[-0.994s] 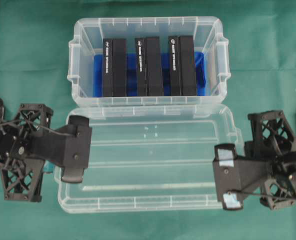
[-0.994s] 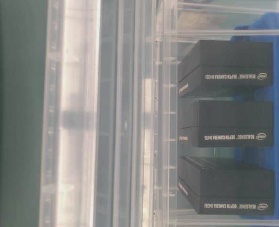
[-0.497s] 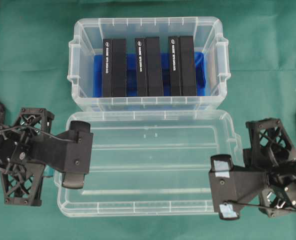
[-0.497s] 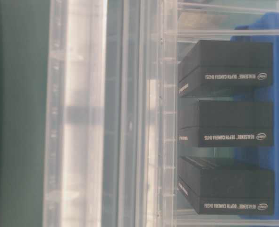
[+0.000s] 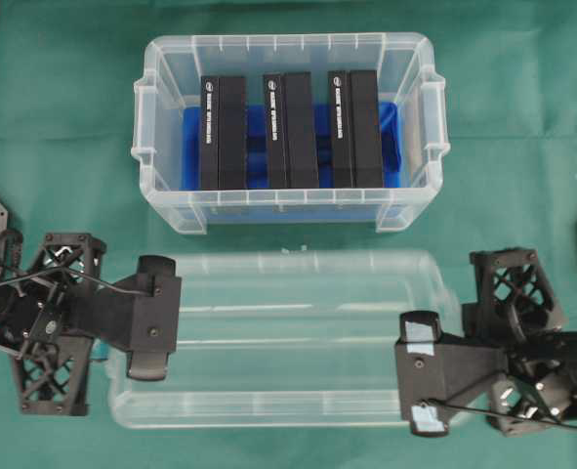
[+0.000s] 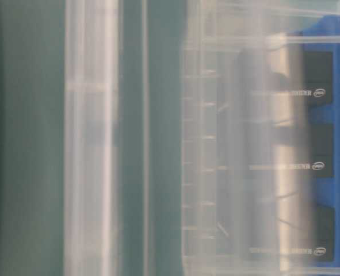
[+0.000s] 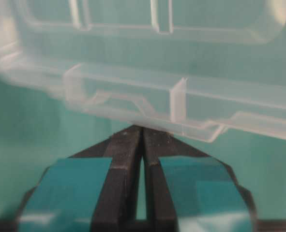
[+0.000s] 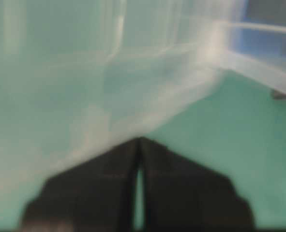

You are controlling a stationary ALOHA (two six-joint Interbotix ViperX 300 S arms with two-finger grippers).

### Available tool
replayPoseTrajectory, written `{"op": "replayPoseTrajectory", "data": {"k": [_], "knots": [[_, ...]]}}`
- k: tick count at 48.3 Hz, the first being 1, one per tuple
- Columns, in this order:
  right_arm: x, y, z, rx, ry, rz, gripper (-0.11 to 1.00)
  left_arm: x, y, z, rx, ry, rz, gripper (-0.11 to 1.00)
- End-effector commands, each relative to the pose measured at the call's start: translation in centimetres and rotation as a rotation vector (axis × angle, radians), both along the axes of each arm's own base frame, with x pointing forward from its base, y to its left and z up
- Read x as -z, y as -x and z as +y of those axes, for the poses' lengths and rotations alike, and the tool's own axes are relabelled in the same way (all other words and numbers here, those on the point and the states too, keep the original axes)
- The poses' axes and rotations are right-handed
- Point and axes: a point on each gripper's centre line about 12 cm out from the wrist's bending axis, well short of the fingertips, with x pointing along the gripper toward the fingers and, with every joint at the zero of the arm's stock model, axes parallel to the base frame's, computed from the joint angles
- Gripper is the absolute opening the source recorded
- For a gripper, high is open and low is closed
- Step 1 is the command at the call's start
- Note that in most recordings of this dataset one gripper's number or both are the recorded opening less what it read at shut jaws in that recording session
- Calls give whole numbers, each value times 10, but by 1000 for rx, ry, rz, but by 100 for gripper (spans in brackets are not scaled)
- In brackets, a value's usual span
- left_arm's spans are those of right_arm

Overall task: Clamp the lid of the box with both arms, then lift and open it.
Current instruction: 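Lower the lid onto the cloth in front of the box with both grippers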

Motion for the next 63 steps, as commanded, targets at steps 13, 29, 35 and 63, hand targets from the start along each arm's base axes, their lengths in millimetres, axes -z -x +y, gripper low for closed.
{"op": "replayPoseTrajectory", "data": {"k": [13, 29, 35, 63], "knots": [[17, -1, 4, 19, -51, -62, 0, 13, -4, -5, -32, 35, -60, 1], [24, 4, 1, 15, -59, -64, 0, 16, -4, -6, -29, 36, -58, 1], [24, 7, 0, 15, -59, -64, 0, 15, -4, -5, -30, 37, -61, 1], [16, 22, -13, -7, -41, -116, 0, 10, 11, 6, -42, 53, -103, 1]]}}
